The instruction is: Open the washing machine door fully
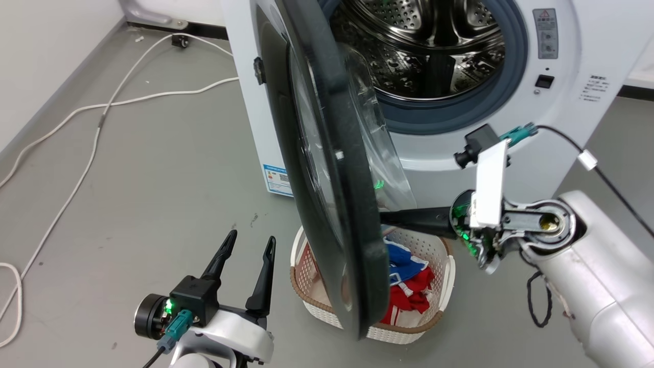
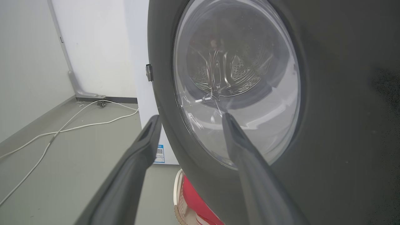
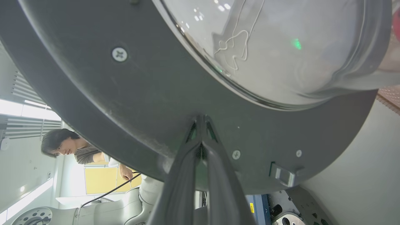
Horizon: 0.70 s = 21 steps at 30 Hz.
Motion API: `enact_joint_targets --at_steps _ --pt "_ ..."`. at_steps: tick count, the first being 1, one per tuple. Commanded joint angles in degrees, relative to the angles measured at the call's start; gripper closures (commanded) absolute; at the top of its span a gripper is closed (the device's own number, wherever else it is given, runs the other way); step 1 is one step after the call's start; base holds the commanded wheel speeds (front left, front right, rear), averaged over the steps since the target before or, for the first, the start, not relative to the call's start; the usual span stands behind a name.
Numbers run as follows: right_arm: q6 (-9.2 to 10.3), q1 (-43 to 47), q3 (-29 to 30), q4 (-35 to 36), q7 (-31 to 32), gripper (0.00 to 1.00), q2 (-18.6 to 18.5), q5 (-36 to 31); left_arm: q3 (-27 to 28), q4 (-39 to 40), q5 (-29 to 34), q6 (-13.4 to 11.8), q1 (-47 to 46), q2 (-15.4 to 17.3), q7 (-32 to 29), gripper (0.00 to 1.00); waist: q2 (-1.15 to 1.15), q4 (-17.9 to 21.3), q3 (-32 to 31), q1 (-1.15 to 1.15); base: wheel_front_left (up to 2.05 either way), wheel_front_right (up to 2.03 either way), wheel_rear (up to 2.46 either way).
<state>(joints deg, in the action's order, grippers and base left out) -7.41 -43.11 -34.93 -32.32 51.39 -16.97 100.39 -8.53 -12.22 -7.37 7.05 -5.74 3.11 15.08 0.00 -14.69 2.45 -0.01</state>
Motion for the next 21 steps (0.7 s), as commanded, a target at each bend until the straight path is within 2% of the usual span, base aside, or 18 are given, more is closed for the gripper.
enact_joint_targets --at_steps 1,5,6,13,21 --pt "-0.14 1.17 -0.47 0.71 -0.46 1.00 0.58 0.36 -0.02 -0.08 0.02 0.12 0.40 0.31 0.12 0.00 0.00 -0.39 -0.13 0.01 0.00 0.00 0.00" --pt "-0.14 2.76 -1.16 2.23 -2.89 1.00 0.22 1.27 -0.20 -0.21 -0.09 0.18 0.28 0.44 0.11 0.00 0.00 -0.90 -0.20 0.01 0.00 0.00 0.00" --pt "-0.14 3.89 -0.80 3.58 -6.77 1.00 -0.27 0.89 -0.09 -0.35 -0.05 0.13 0.63 0.53 0.12 0.00 0.00 -0.63 -0.51 0.01 0.00 0.00 0.00" --pt "-0.14 12.31 2.81 9.69 -20.56 1.00 -0.57 -0.07 -0.35 -0.80 -0.15 -0.03 1.69 0.69 0.12 0.00 0.00 1.54 -2.15 0.01 0.00 0.00 0.00" --pt "-0.15 26.75 8.83 16.96 -33.39 1.00 -2.79 0.99 -0.32 -1.12 -0.42 -0.29 2.75 1.36 0.12 0.00 0.00 5.69 -3.46 0.01 0.00 0.00 0.00"
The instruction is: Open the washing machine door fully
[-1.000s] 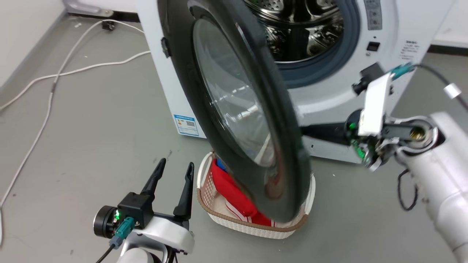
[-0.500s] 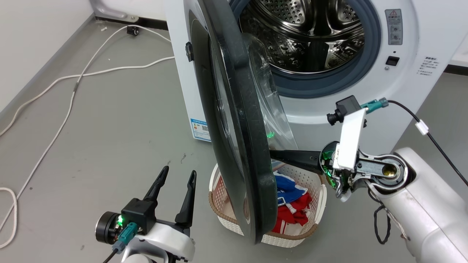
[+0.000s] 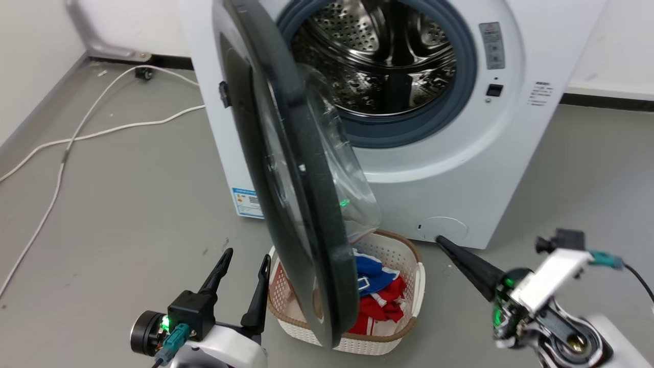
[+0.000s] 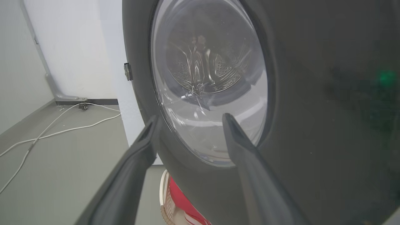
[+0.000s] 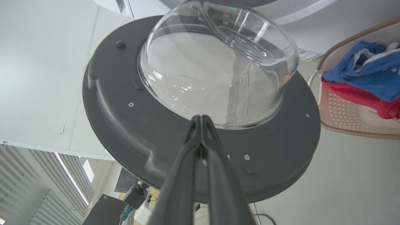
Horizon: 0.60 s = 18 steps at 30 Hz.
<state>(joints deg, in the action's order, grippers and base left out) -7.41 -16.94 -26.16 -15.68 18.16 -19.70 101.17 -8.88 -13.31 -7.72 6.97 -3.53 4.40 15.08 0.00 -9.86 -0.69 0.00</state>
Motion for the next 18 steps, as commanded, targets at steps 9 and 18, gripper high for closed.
enact_joint_targets --at_steps 9,18 --pt "-0.15 13.37 4.91 6.03 -14.10 0.00 -2.36 -4.79 1.02 -0.29 -0.77 -0.79 1.46 0.82 0.12 0.00 0.00 4.67 -0.81 0.00 0.00 0.00 0.00" --pt "-0.15 16.97 9.37 3.61 -32.38 0.00 -5.16 -29.73 2.37 0.30 -1.56 -1.38 2.07 1.39 0.11 0.00 0.00 6.34 -0.85 0.00 0.00 0.00 0.00"
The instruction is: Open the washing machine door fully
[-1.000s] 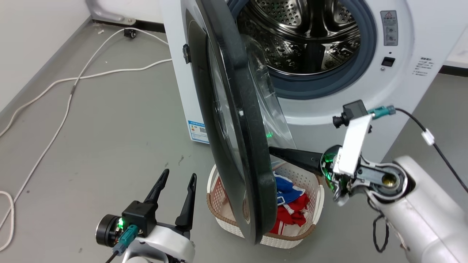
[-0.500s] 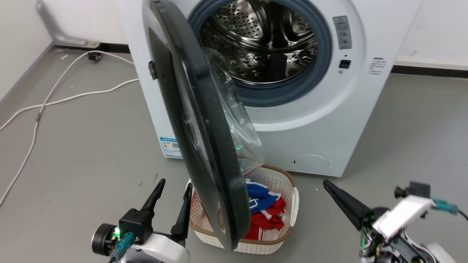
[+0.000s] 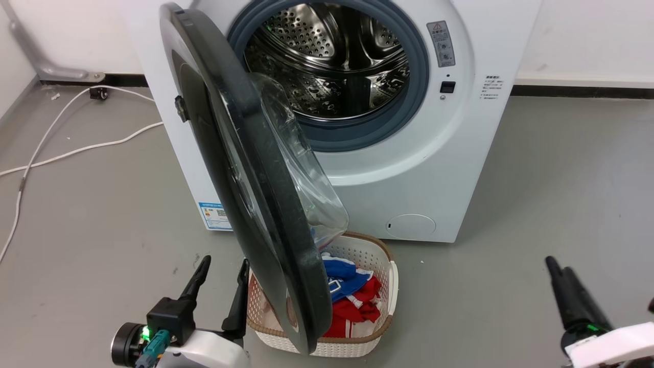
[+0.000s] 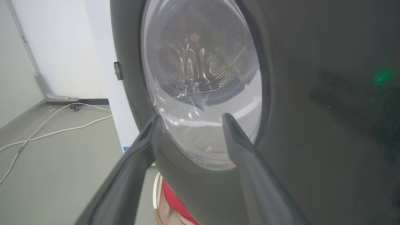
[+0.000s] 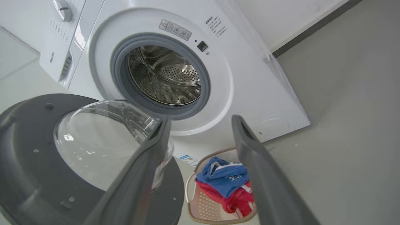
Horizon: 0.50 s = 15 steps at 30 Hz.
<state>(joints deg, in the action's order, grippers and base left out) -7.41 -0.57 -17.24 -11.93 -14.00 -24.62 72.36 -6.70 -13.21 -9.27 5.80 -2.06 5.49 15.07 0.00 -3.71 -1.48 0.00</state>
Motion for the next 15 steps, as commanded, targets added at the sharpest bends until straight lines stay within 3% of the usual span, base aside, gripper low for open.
enact_joint_targets --at_steps 1,3,10,15 --pt "-0.15 0.55 1.97 -0.72 -0.68 0.00 -0.06 -5.17 0.34 0.27 -0.14 -0.28 0.69 0.36 0.13 0.00 0.00 0.44 -0.09 0.00 0.00 0.00 0.00" --pt "-0.15 0.63 6.05 -1.37 -1.08 0.00 0.86 -15.64 0.63 0.38 -0.33 -0.43 0.86 0.46 0.13 0.00 0.00 0.85 -0.20 0.00 0.00 0.00 0.00" --pt "-0.14 4.76 19.68 7.00 0.33 0.00 11.29 -47.55 0.71 0.44 -0.38 -0.69 1.20 0.84 0.13 0.00 0.00 1.75 -0.55 0.00 0.00 0.00 0.00" --pt "-0.08 10.24 24.17 14.67 4.96 0.00 17.46 -59.23 0.35 0.16 -0.37 -0.63 1.27 1.28 0.12 0.00 0.00 1.89 -0.64 0.00 0.00 0.00 0.00"
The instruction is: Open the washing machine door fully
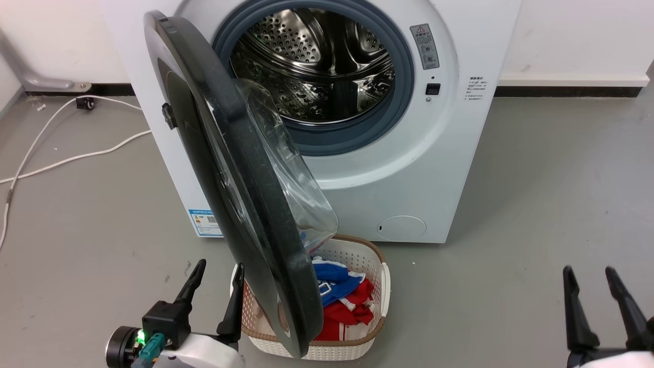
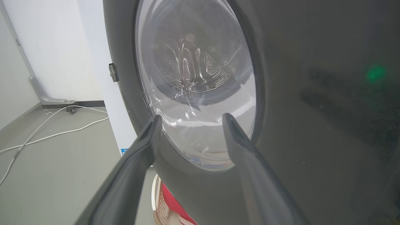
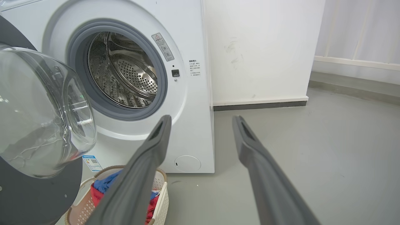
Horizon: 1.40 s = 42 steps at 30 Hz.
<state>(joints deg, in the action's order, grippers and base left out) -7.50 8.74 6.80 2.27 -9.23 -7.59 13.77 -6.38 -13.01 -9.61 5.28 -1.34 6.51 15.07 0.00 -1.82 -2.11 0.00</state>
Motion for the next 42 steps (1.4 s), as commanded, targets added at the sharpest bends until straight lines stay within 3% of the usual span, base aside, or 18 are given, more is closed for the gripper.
enact_joint_targets --at_steps 1,8,21,22,23,24,33,42 --pt "0.00 1.83 0.32 1.52 0.73 0.00 1.04 -2.02 -0.04 -0.10 -0.06 -0.10 0.58 0.36 0.13 0.00 0.00 0.03 0.00 0.00 0.00 0.00 0.00" --pt "0.01 5.61 -0.83 5.00 2.77 0.00 3.77 -5.32 -0.26 -0.40 -0.39 -0.26 0.79 0.78 0.12 0.00 0.00 0.45 -0.02 0.00 0.00 0.00 0.00" --pt "0.01 6.32 -1.45 6.95 4.47 0.00 4.60 -6.57 -1.00 -1.15 -1.34 -0.42 0.67 0.77 -0.34 0.02 0.00 0.42 -0.19 0.00 0.00 0.00 0.00" --pt "0.01 6.35 -1.39 6.99 4.55 0.00 4.61 -6.61 -1.05 -1.20 -1.28 -0.41 0.56 0.81 -0.47 0.56 0.00 0.42 -0.16 0.00 0.00 0.00 0.00" --pt "0.01 6.32 -1.33 7.10 4.43 0.00 4.64 -6.62 -1.01 -1.18 -1.48 -0.51 0.44 0.81 -0.49 0.86 0.00 0.43 -0.10 0.00 0.00 0.00 0.00" --pt "0.01 6.30 -1.24 7.15 4.50 0.00 4.66 -6.70 -0.98 -1.21 -1.59 -0.59 0.35 0.80 -0.49 1.00 0.00 0.45 -0.04 0.00 0.00 0.00 0.00" --pt "0.01 6.38 -1.22 7.41 4.90 0.00 4.76 -7.13 0.11 0.82 -2.24 -2.33 -0.96 1.12 -1.02 1.00 0.00 0.30 -0.15 0.00 0.00 0.00 0.00" --pt "0.01 6.25 -1.12 6.82 4.71 0.00 4.78 -5.83 2.19 12.63 -2.01 -4.68 -5.45 2.51 -1.59 1.00 0.00 -0.78 -0.39 0.00 0.00 0.00 0.00"
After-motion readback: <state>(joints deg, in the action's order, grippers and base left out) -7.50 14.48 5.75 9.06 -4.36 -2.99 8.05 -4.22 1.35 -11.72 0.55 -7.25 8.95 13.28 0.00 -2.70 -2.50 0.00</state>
